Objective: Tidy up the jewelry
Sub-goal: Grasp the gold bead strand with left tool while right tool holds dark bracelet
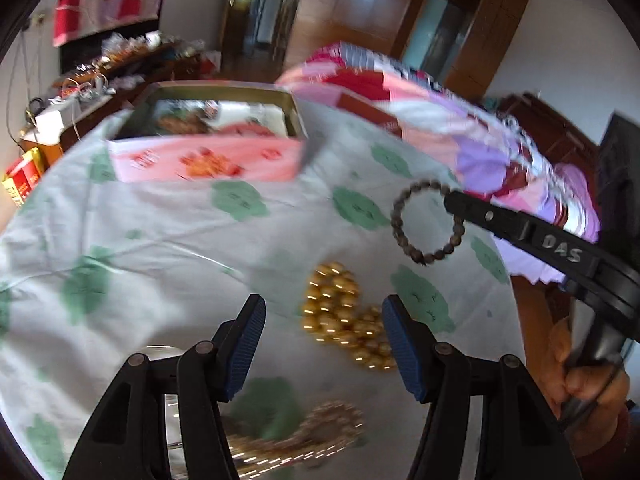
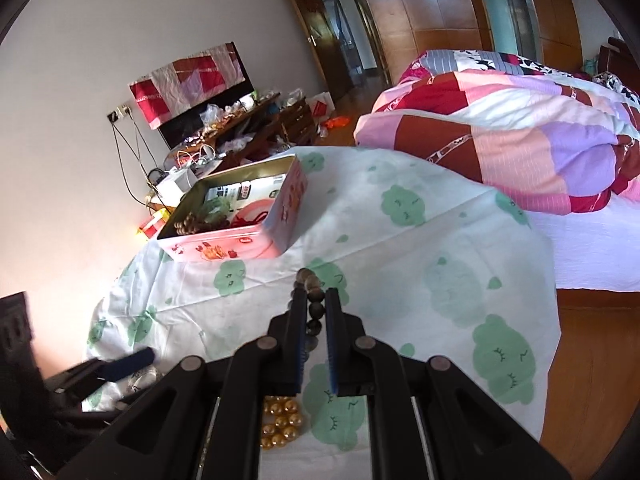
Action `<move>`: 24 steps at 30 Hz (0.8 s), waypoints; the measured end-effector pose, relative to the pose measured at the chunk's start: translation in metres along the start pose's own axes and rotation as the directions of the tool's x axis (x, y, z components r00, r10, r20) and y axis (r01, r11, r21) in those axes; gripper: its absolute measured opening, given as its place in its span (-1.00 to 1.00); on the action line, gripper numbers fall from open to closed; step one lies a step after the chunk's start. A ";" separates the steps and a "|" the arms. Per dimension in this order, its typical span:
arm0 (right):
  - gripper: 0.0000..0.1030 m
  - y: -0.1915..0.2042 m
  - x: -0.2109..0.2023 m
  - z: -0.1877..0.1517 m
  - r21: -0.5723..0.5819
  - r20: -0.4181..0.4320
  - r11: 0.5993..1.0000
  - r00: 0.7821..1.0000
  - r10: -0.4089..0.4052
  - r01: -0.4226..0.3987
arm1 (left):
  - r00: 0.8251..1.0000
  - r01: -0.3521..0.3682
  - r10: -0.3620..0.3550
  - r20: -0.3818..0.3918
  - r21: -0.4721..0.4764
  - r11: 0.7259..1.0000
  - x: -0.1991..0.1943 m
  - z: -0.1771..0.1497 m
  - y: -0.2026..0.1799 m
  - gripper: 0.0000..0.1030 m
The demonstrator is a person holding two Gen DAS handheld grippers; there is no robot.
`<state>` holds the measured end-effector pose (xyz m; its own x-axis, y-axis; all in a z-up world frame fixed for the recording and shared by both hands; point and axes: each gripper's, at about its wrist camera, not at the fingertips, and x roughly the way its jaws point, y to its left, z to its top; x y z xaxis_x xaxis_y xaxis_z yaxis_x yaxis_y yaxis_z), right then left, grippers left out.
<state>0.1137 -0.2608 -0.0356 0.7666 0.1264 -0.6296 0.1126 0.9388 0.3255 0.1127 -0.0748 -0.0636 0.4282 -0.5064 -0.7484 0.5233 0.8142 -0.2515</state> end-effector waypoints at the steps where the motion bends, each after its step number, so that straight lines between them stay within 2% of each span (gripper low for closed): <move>1: -0.79 -0.001 0.000 -0.001 0.002 0.003 1.000 1.000 -0.002 0.002 | 1.000 0.006 -0.006 -0.017 0.005 1.000 0.007 0.000 -0.005 0.19; 4: -0.79 -0.006 0.000 -0.004 0.014 0.003 1.000 1.000 0.003 -0.003 | 0.996 -0.013 0.013 -0.086 -0.006 1.000 0.028 -0.001 -0.012 0.19; 7: -0.79 -0.011 -0.001 -0.006 0.031 0.000 0.999 1.000 0.016 -0.016 | 0.996 -0.059 0.062 -0.066 0.042 0.997 0.031 -0.004 -0.020 0.11; 9: -0.79 -0.013 -0.001 -0.007 0.034 0.000 0.999 1.000 0.021 -0.021 | 0.996 -0.060 0.064 -0.056 0.056 0.997 0.031 -0.006 -0.022 -0.25; 10: -0.79 -0.014 -0.002 -0.007 0.035 0.000 0.999 1.000 0.023 -0.023 | 0.996 -0.070 0.073 -0.048 0.067 0.995 0.030 -0.007 -0.022 -0.33; 11: -0.79 -0.015 -0.002 -0.007 0.038 0.002 0.999 1.000 0.024 -0.024 | 0.997 -0.058 0.062 -0.050 0.077 0.995 0.031 -0.008 -0.023 -0.58; 15: -0.79 -0.016 -0.004 -0.007 0.046 0.010 0.999 1.000 0.025 -0.025 | 0.999 -0.029 0.031 -0.034 0.074 0.997 0.029 -0.009 -0.019 -0.59; 17: -0.79 -0.015 -0.007 -0.007 0.050 0.017 0.998 0.999 0.028 -0.029 | 1.000 -0.018 0.018 0.009 0.066 0.998 0.019 -0.008 -0.015 -0.59; 18: -0.79 -0.015 -0.008 -0.006 0.050 0.020 0.998 0.999 0.033 -0.034 | 0.999 -0.020 0.018 0.029 0.068 0.997 0.015 -0.005 -0.016 -0.75; 19: -0.79 -0.015 -0.009 -0.006 0.051 0.025 0.998 0.999 0.041 -0.043 | 0.998 -0.020 0.016 0.053 0.069 0.997 0.008 -0.003 -0.014 -0.81; 24: -0.79 -0.010 -0.019 -0.001 0.054 0.059 0.995 0.995 0.076 -0.079 | 0.988 -0.013 0.006 0.156 0.038 0.999 -0.026 0.009 -0.001 -0.81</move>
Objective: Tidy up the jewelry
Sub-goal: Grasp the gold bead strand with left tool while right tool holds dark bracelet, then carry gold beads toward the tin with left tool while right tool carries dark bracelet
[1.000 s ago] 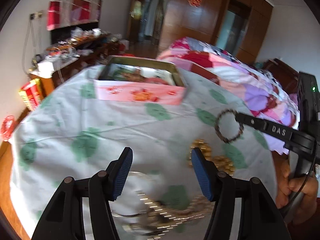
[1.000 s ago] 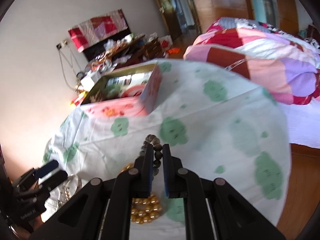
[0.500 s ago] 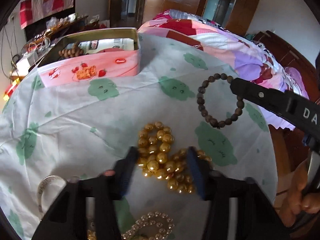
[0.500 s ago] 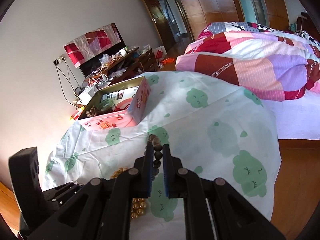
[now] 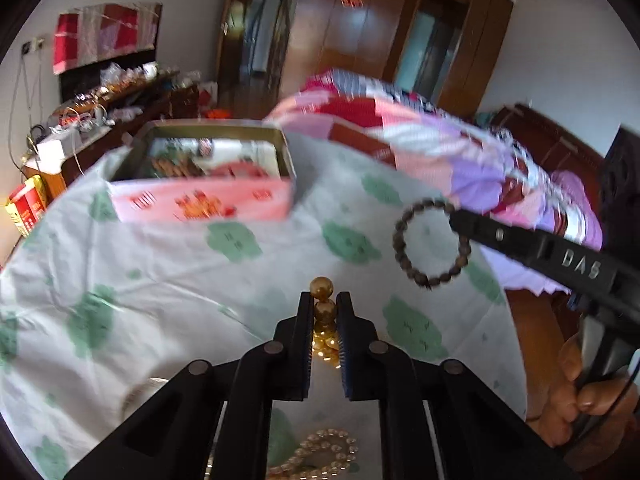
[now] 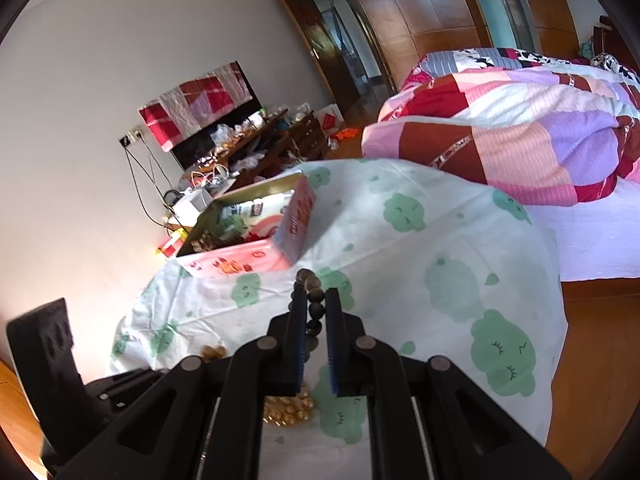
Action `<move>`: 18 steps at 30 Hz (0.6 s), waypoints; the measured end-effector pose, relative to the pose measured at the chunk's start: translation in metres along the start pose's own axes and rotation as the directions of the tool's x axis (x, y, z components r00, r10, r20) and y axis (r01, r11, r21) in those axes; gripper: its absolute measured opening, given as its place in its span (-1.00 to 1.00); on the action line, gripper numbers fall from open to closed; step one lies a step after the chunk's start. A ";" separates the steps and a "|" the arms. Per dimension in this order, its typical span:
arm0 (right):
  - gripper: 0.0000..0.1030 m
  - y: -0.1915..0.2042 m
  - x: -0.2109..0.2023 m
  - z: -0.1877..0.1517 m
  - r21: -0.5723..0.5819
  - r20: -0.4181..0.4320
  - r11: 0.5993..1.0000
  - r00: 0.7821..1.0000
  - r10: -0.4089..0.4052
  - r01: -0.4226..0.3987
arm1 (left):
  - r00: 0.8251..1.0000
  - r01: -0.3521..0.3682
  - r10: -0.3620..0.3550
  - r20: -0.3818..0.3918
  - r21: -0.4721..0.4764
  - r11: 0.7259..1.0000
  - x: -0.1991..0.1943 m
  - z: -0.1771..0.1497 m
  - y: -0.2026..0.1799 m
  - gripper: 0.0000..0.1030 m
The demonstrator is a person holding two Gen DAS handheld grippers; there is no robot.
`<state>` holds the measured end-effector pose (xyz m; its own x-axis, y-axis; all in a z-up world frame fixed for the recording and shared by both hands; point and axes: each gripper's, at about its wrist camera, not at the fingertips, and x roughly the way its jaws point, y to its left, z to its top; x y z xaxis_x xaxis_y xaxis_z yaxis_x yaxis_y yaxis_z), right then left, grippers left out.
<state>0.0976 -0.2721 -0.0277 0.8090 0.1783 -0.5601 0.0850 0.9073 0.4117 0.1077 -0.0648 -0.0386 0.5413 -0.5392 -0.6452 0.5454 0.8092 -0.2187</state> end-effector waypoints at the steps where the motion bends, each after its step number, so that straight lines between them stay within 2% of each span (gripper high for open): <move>1: -0.79 0.003 -0.002 0.001 -0.004 0.008 1.000 1.000 0.007 -0.007 | 1.000 0.000 0.000 0.014 -0.002 1.000 -0.004 0.003 0.003 -0.81; 9: -0.79 0.016 -0.001 0.003 -0.023 0.012 0.999 1.000 0.027 -0.026 | 0.995 -0.018 0.022 0.102 -0.047 0.999 -0.030 0.018 0.023 -0.81; 14: -0.79 0.022 -0.003 0.007 -0.020 0.016 0.998 0.998 0.067 -0.066 | 0.988 -0.028 0.038 0.151 -0.067 0.997 -0.042 0.026 0.034 -0.81; 18: -0.79 0.031 -0.005 0.013 -0.032 0.030 0.996 0.996 0.079 -0.078 | 0.985 -0.043 0.057 0.165 -0.085 0.995 -0.046 0.029 0.045 -0.81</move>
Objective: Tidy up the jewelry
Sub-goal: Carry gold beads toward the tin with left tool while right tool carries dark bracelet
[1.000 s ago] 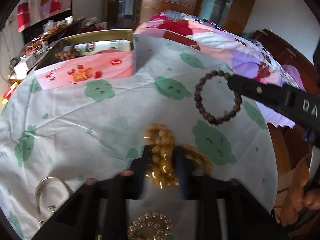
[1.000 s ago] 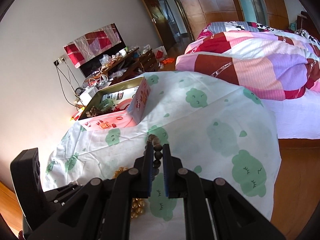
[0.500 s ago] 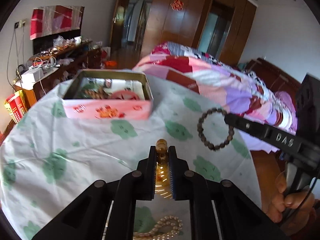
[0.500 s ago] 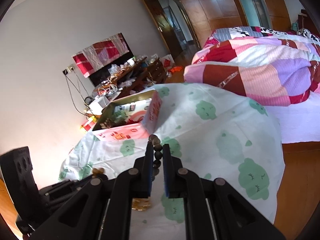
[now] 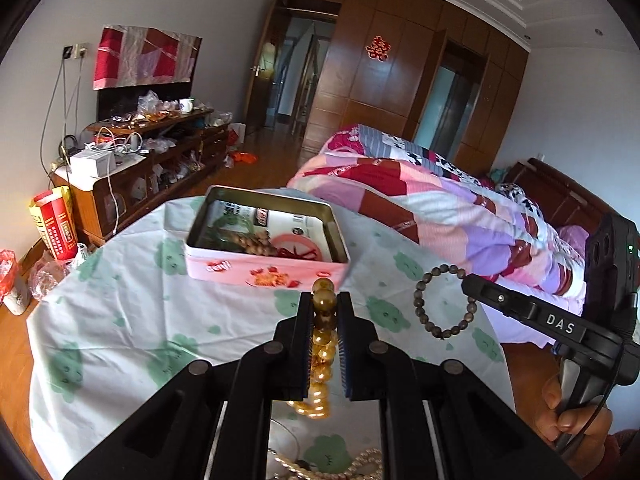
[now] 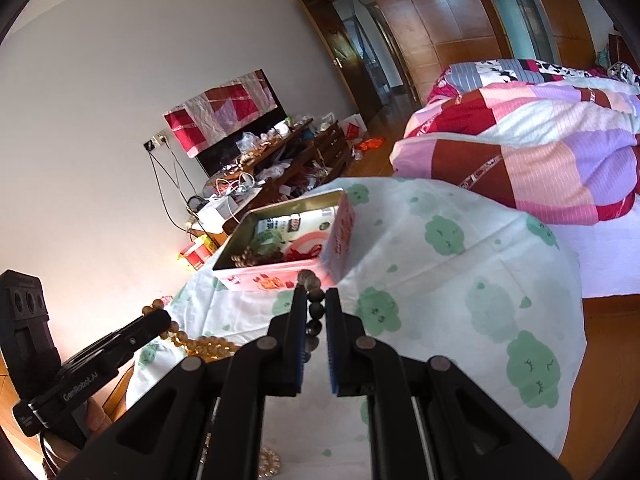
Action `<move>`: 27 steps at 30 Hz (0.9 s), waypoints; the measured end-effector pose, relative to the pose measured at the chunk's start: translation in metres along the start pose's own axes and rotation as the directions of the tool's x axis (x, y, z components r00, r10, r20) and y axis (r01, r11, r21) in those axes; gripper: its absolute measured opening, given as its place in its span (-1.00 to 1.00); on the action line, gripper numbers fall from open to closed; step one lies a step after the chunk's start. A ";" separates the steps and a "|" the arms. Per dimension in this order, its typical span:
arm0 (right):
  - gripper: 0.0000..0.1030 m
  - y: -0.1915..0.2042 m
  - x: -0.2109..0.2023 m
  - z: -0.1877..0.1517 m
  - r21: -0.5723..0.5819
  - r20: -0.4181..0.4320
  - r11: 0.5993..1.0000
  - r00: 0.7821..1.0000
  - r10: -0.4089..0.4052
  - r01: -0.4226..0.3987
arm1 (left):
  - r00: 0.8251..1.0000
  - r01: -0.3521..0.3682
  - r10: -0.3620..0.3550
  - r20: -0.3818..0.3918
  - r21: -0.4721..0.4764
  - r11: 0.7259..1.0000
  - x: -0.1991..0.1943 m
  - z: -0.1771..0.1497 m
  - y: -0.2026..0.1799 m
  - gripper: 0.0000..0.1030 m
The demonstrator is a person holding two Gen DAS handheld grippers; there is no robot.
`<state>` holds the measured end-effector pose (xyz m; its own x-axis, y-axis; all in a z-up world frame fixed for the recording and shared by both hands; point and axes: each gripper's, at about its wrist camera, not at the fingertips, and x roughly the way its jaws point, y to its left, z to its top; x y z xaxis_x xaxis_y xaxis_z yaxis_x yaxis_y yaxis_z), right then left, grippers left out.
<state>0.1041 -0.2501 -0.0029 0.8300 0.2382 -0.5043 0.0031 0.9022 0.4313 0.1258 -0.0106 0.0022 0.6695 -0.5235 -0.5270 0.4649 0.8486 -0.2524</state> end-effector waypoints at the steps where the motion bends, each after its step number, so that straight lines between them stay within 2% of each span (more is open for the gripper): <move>1: -0.79 0.002 0.001 0.002 -0.004 0.002 1.000 1.000 0.003 -0.003 | 1.000 -0.003 0.003 0.000 -0.003 1.000 0.000 0.001 0.001 -0.81; 6: -0.79 0.010 0.012 0.007 -0.012 -0.004 1.000 1.000 0.016 -0.016 | 1.000 -0.009 0.009 0.012 -0.001 1.000 0.000 0.007 0.007 -0.81; 12: -0.79 0.017 0.027 0.015 -0.024 -0.011 0.999 0.999 0.036 -0.036 | 0.999 -0.001 0.001 0.033 0.010 1.000 0.002 0.028 0.008 -0.81; 20: -0.79 0.021 0.055 0.042 0.001 0.002 0.998 0.998 0.068 -0.068 | 0.995 -0.025 0.018 0.101 0.062 0.998 0.022 0.087 0.008 -0.80; 27: -0.79 0.019 0.095 0.075 0.052 0.030 0.995 0.996 0.089 -0.090 | 0.994 -0.030 0.025 0.102 0.047 0.998 0.064 0.122 0.021 -0.80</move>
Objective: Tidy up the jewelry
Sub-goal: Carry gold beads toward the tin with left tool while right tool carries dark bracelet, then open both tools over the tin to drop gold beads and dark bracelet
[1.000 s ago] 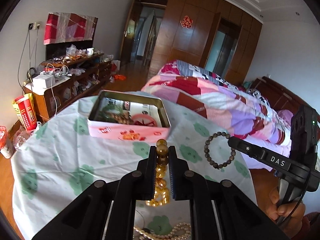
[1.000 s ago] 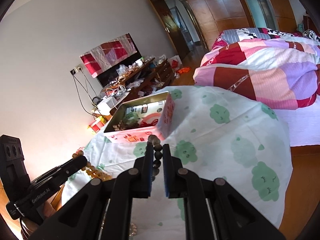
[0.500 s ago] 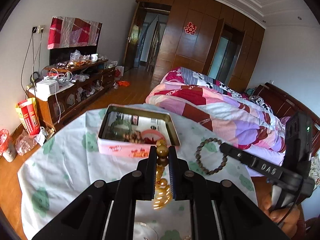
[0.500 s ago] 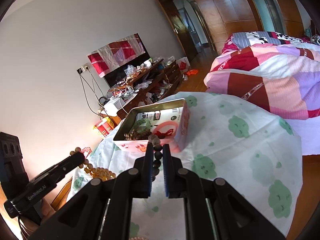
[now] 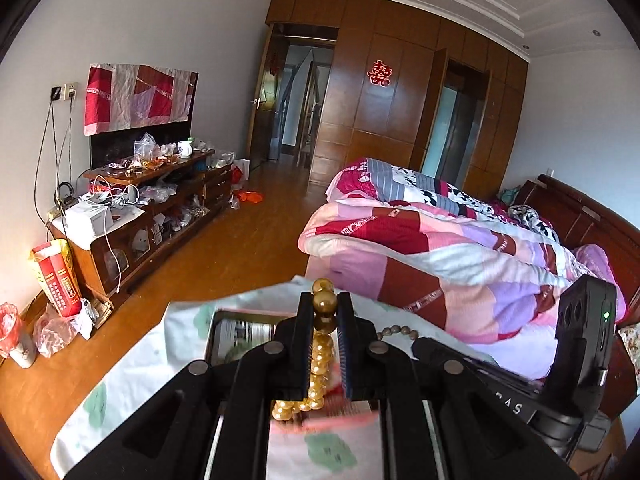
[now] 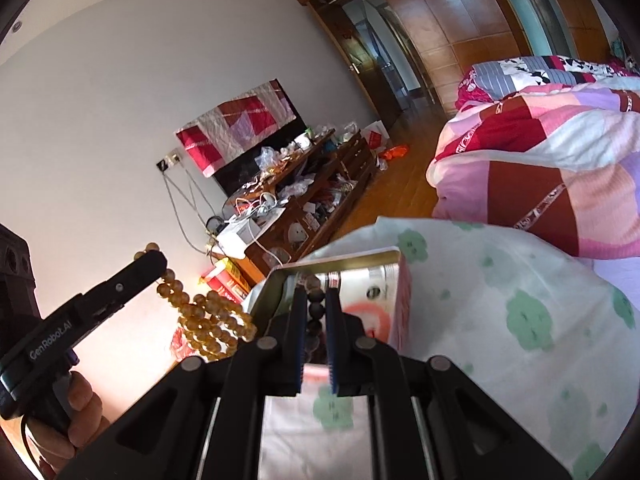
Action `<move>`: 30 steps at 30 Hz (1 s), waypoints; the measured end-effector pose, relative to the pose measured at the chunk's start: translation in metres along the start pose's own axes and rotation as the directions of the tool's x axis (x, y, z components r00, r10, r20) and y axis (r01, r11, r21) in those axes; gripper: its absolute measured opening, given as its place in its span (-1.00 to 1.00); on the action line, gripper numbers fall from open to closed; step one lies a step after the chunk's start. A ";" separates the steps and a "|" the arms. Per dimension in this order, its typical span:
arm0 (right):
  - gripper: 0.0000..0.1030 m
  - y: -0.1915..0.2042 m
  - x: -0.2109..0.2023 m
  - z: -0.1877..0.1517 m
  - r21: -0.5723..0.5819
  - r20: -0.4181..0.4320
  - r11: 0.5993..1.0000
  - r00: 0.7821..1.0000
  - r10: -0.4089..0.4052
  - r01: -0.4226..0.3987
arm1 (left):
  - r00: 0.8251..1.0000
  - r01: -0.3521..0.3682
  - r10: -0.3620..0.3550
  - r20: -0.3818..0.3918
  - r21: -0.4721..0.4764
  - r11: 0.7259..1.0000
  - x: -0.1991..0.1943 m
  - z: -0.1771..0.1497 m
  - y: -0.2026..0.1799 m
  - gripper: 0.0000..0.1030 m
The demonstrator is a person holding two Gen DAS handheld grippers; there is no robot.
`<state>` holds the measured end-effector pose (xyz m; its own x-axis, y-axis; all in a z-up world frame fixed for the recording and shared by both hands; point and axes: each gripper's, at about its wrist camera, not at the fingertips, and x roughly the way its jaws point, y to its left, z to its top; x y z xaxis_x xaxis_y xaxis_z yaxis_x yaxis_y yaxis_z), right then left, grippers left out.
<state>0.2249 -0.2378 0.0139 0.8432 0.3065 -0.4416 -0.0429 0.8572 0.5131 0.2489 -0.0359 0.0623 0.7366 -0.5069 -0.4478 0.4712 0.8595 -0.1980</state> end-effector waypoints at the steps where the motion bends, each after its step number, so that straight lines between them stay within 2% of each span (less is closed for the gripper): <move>1: -0.79 -0.002 0.006 0.003 0.014 -0.001 1.000 1.000 0.003 -0.003 | 1.000 0.002 -0.002 -0.005 -0.005 1.000 0.010 0.002 0.003 -0.80; 6: -0.79 -0.018 0.052 0.013 0.073 -0.027 0.997 1.000 0.006 -0.004 | 0.999 -0.007 0.007 -0.052 -0.010 1.000 0.059 -0.004 0.014 -0.80; 11: -0.79 -0.042 0.096 0.005 0.138 -0.100 0.990 0.995 -0.007 0.020 | 0.989 -0.036 0.034 -0.144 -0.008 0.999 0.108 -0.020 0.027 -0.80; 16: -0.77 -0.049 0.107 -0.003 0.120 -0.144 0.991 0.989 -0.035 0.052 | 0.979 -0.062 0.064 -0.193 0.012 0.998 0.125 -0.030 0.033 -0.80; 18: -0.69 -0.048 0.106 -0.004 0.090 -0.139 0.993 0.988 -0.061 0.074 | 0.976 -0.088 0.090 -0.197 0.020 0.996 0.124 -0.031 0.033 -0.78; 19: -0.69 -0.047 0.104 -0.004 0.085 -0.136 0.993 0.989 -0.064 0.076 | 0.975 -0.091 0.092 -0.202 0.014 0.996 0.124 -0.030 0.033 -0.73; 20: -0.69 -0.048 0.104 -0.004 0.083 -0.134 0.994 0.989 -0.064 0.076 | 0.974 -0.088 0.087 -0.209 0.003 0.996 0.123 -0.030 0.036 -0.48; 21: -0.68 -0.048 0.103 -0.004 0.081 -0.132 0.994 0.989 -0.063 0.074 | 0.972 -0.091 0.086 -0.218 -0.012 0.996 0.121 -0.029 0.037 -0.05; 23: -0.61 -0.047 0.099 -0.005 0.079 -0.125 0.995 0.991 -0.051 0.062 | 0.972 -0.123 0.114 -0.205 -0.029 0.992 0.114 -0.028 0.040 0.33; 25: -0.60 -0.043 0.095 -0.003 0.066 -0.102 0.996 0.993 -0.052 0.058 | 0.977 -0.140 0.135 -0.167 -0.022 0.990 0.099 -0.026 0.041 0.34; 27: -0.47 -0.036 0.088 -0.001 0.029 -0.058 0.997 0.996 -0.074 0.076 | 0.974 -0.156 0.151 -0.170 -0.015 0.988 0.091 -0.026 0.043 0.35; 29: -0.13 -0.030 0.081 0.000 -0.001 -0.032 0.994 0.994 -0.106 0.106 | 0.971 -0.171 0.167 -0.172 -0.011 0.985 0.081 -0.028 0.046 0.35; 30: -0.12 -0.028 0.079 0.000 -0.008 -0.025 0.993 0.993 -0.117 0.117 | 0.970 -0.175 0.171 -0.171 -0.012 0.984 0.076 -0.031 0.048 0.35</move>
<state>0.2928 -0.2373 -0.0354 0.8288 0.2147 -0.5167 0.0516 0.8902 0.4526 0.3122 -0.0311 -0.0082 0.7125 -0.3339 -0.6171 0.3288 0.9359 -0.1268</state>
